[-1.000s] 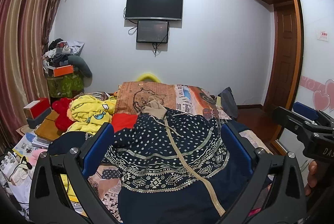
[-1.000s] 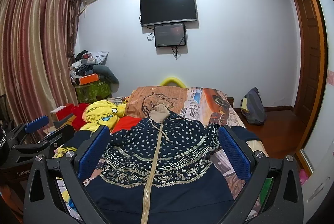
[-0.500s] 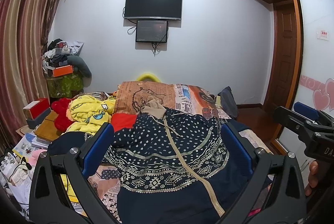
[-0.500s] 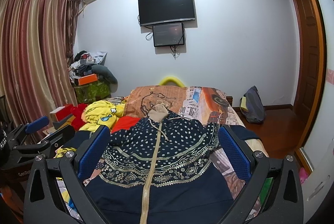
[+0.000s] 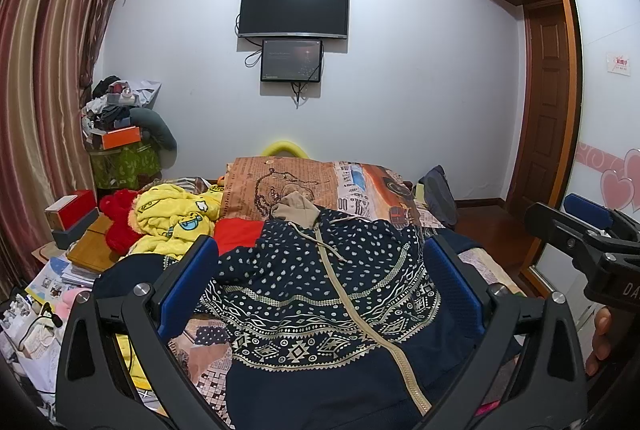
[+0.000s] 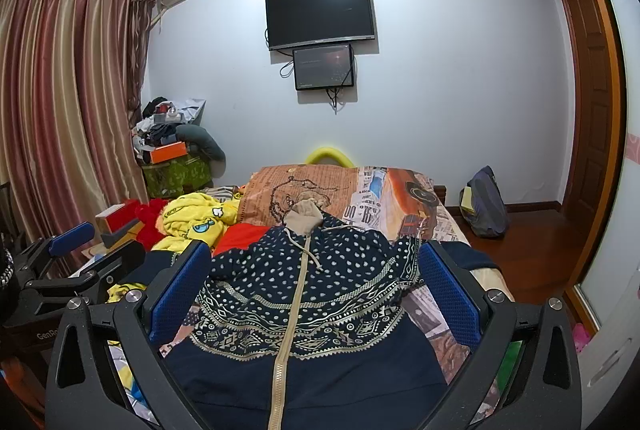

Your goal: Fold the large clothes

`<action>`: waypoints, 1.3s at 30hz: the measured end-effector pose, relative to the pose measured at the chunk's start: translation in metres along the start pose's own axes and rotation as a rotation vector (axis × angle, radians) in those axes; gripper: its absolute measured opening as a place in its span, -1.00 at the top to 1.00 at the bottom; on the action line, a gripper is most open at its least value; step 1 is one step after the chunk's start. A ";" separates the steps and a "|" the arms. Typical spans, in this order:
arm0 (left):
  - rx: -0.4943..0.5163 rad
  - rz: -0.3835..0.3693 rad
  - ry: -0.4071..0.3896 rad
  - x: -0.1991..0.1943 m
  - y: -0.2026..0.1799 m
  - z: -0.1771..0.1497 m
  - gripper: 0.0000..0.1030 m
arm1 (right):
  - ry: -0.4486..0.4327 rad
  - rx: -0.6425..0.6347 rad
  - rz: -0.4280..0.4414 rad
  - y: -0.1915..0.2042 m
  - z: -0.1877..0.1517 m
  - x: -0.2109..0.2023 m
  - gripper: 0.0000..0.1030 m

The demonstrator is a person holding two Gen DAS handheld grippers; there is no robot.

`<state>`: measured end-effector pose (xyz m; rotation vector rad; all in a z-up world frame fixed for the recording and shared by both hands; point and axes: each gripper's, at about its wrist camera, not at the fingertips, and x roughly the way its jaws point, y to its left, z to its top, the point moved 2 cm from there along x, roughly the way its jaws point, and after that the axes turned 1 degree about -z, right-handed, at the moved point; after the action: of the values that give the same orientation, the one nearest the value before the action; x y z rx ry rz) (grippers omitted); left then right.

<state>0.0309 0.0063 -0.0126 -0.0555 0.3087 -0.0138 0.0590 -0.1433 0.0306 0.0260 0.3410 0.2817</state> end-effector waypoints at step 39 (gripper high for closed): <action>-0.010 -0.004 0.048 0.038 0.016 -0.003 -1.00 | 0.074 -0.003 -0.022 -0.003 -0.006 0.034 -1.00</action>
<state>0.0659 0.0215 -0.0282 -0.0660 0.3566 -0.0175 0.0886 -0.1364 0.0134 0.0085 0.4138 0.2618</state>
